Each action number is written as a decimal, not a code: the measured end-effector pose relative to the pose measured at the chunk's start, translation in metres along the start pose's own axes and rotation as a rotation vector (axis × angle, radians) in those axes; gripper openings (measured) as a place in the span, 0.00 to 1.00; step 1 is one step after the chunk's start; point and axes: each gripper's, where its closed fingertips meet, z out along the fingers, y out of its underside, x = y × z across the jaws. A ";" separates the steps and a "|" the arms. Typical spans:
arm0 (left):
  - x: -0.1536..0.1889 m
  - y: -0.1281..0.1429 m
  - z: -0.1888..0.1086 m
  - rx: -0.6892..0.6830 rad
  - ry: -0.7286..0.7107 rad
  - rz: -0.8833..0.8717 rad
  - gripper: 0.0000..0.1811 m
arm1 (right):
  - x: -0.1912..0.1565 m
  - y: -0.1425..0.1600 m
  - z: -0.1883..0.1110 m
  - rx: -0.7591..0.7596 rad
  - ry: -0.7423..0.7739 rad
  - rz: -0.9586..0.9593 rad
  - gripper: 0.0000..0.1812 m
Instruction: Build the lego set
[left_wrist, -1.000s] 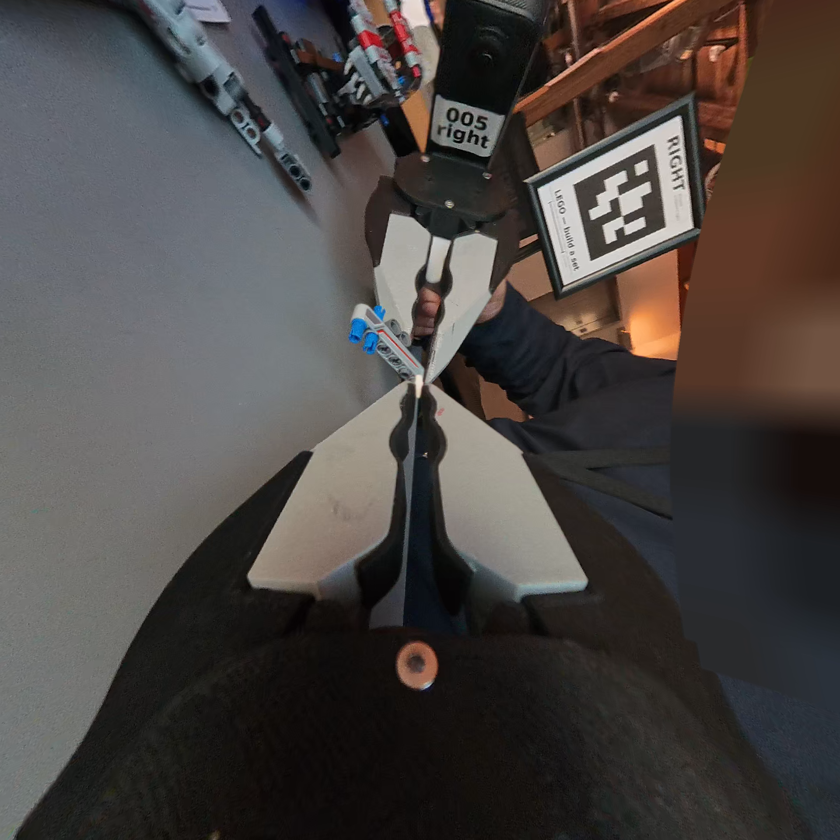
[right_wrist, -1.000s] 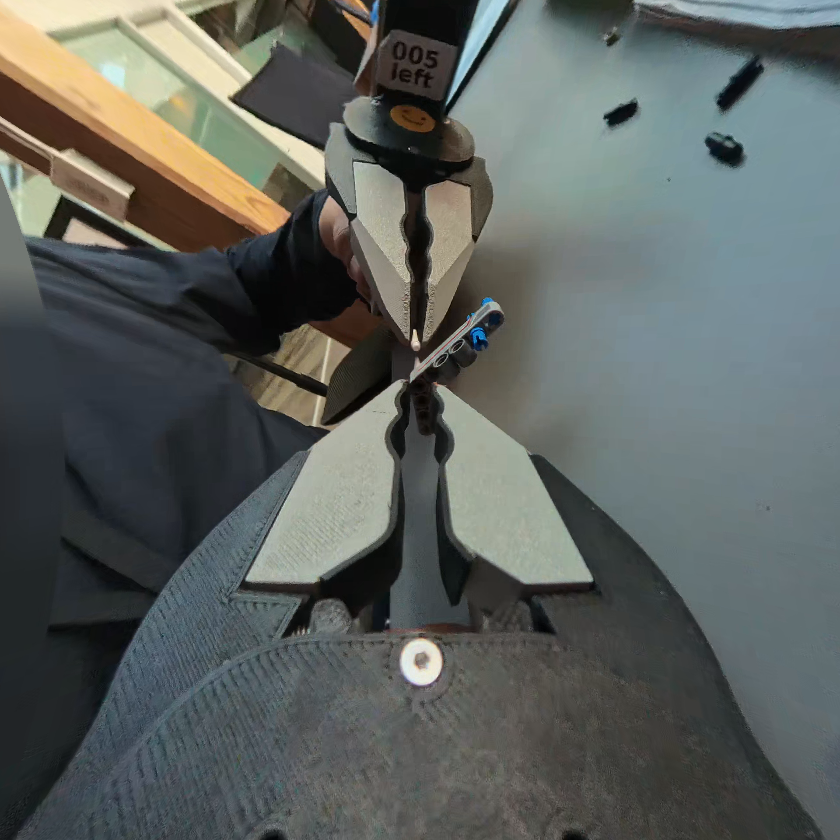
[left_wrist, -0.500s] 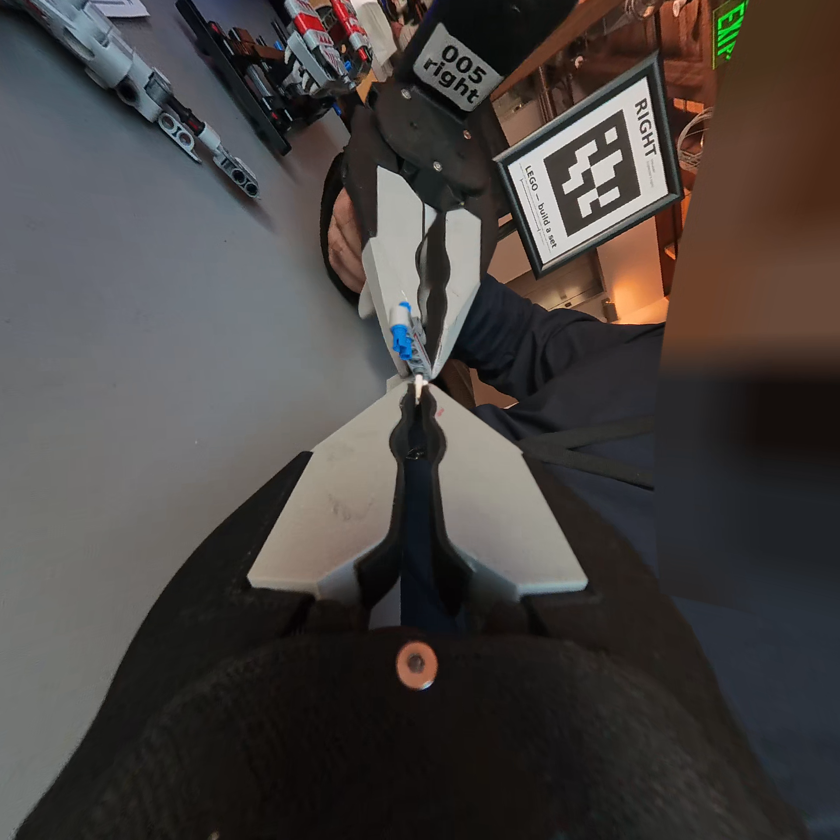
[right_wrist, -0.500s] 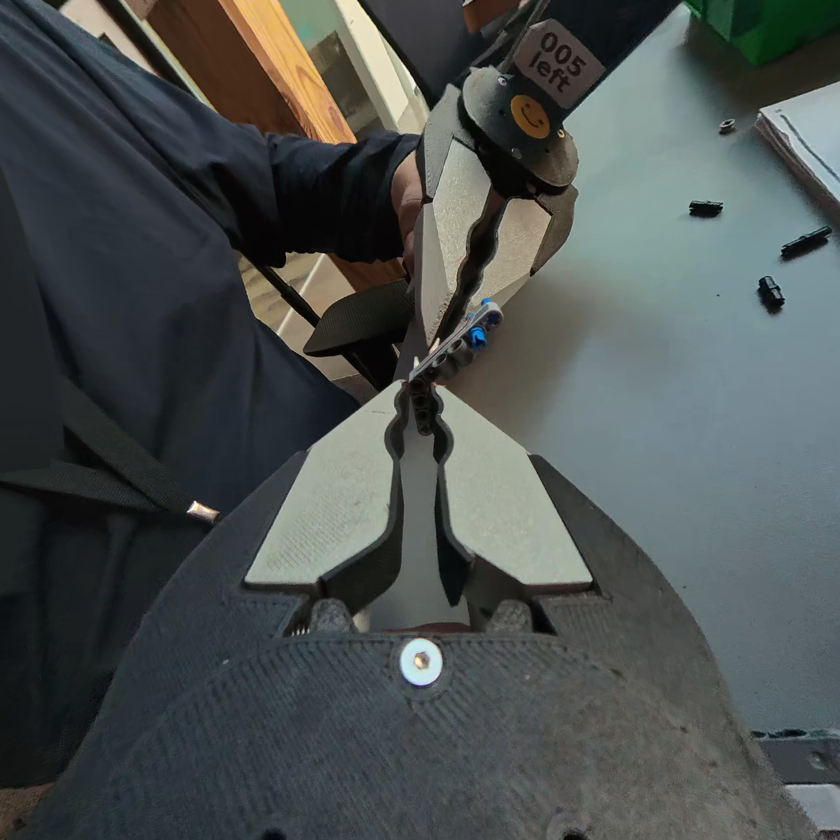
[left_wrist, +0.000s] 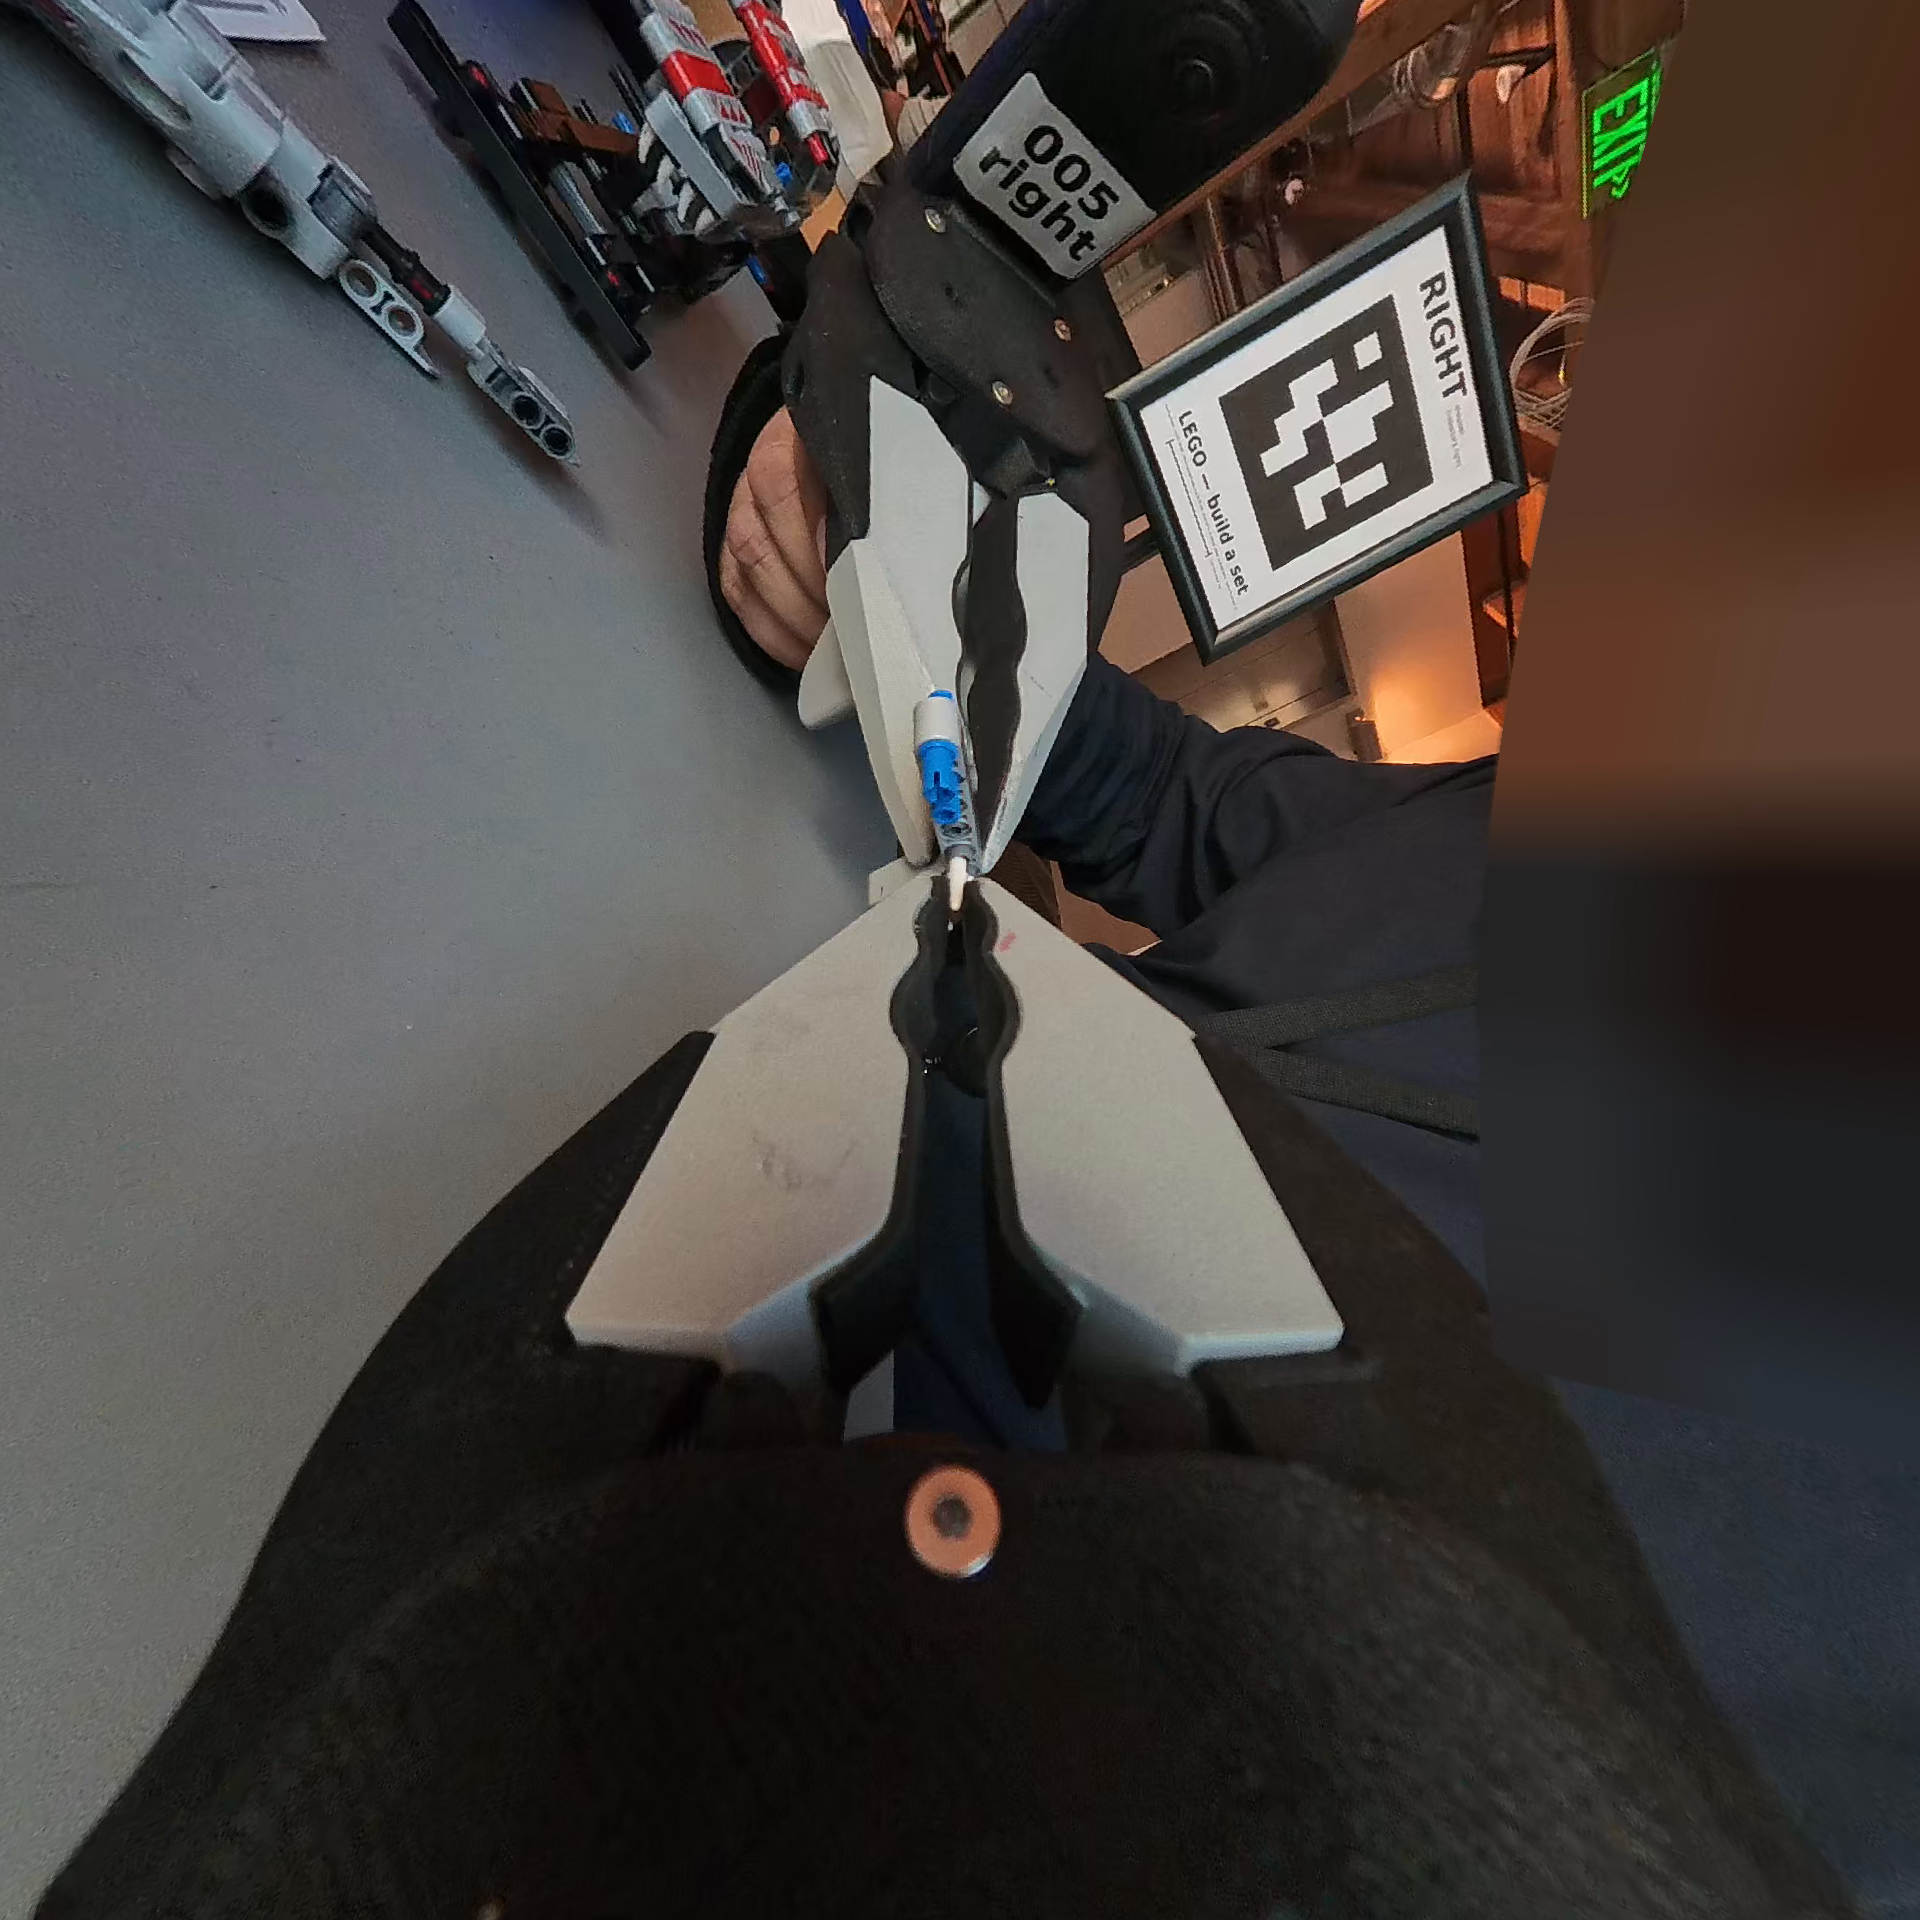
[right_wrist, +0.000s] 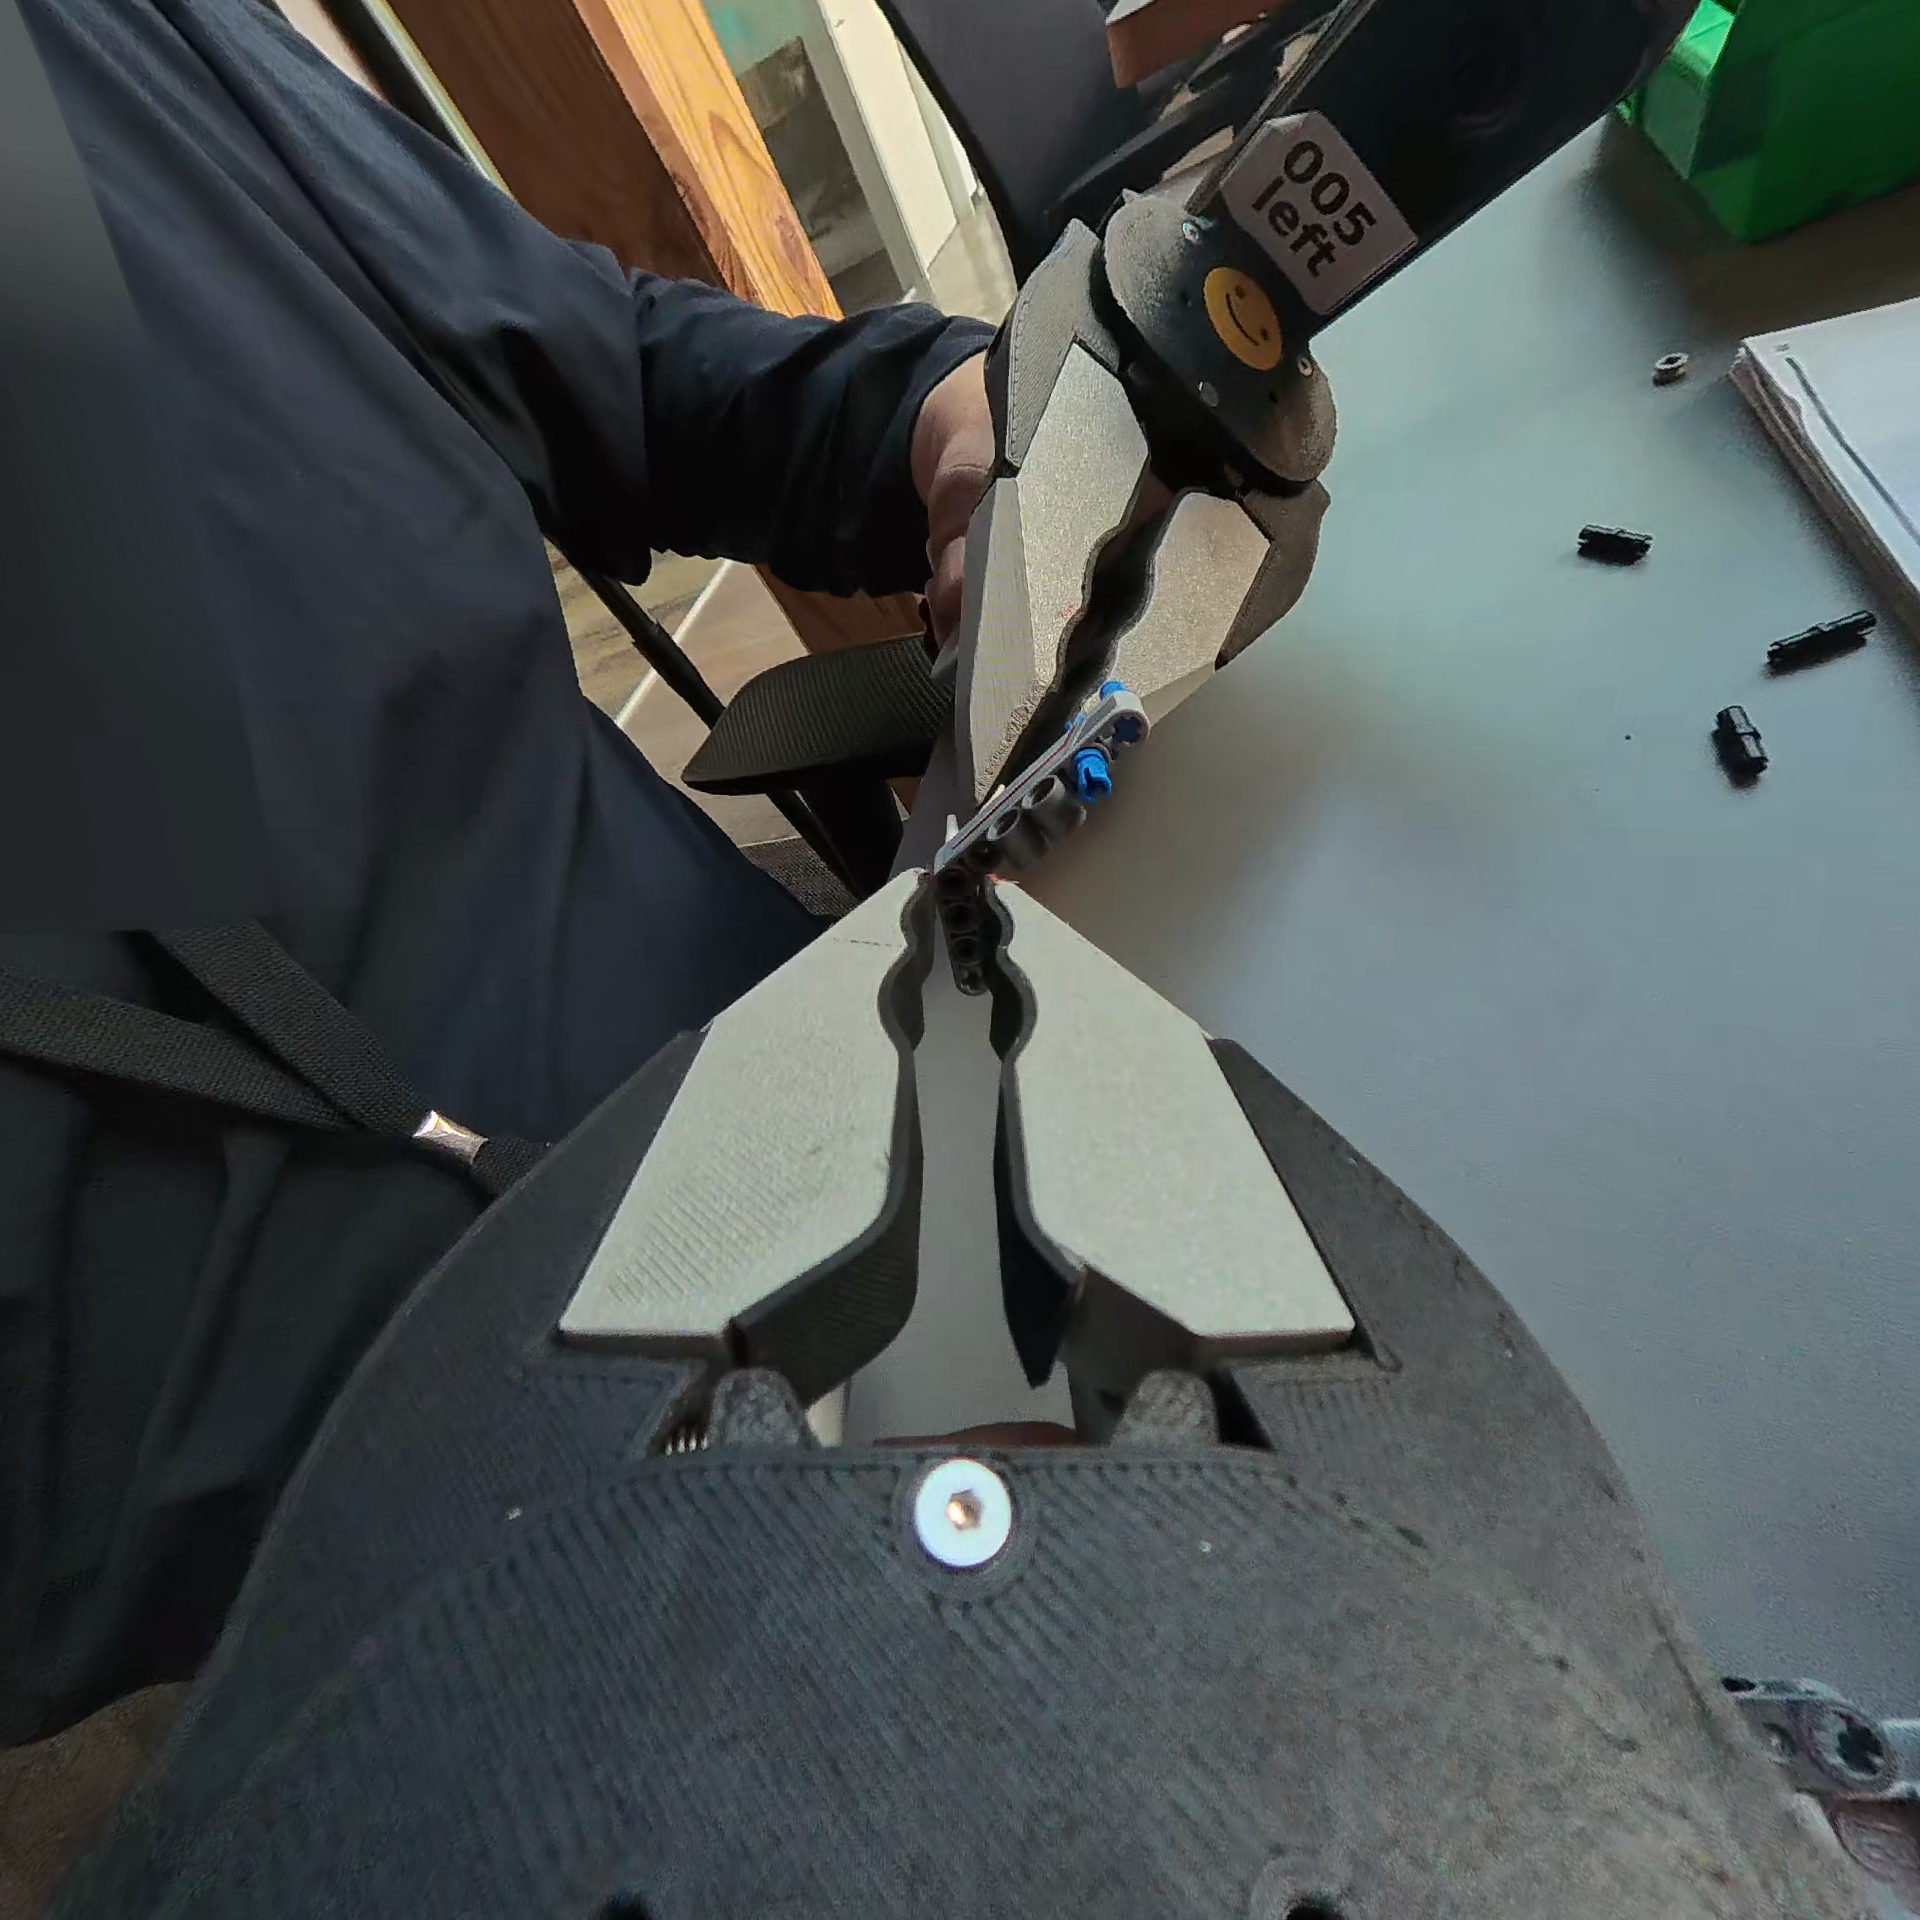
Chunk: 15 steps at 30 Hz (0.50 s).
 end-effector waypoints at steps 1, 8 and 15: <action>0.000 0.000 0.000 0.000 0.000 -0.001 0.00 | 0.000 0.000 0.000 0.000 -0.001 0.004 0.03; -0.001 0.002 0.002 -0.020 -0.006 0.002 0.00 | 0.000 0.004 0.001 -0.048 -0.018 -0.008 0.03; -0.006 0.007 0.004 -0.056 -0.042 0.008 0.00 | 0.001 0.014 0.003 -0.161 -0.054 -0.020 0.03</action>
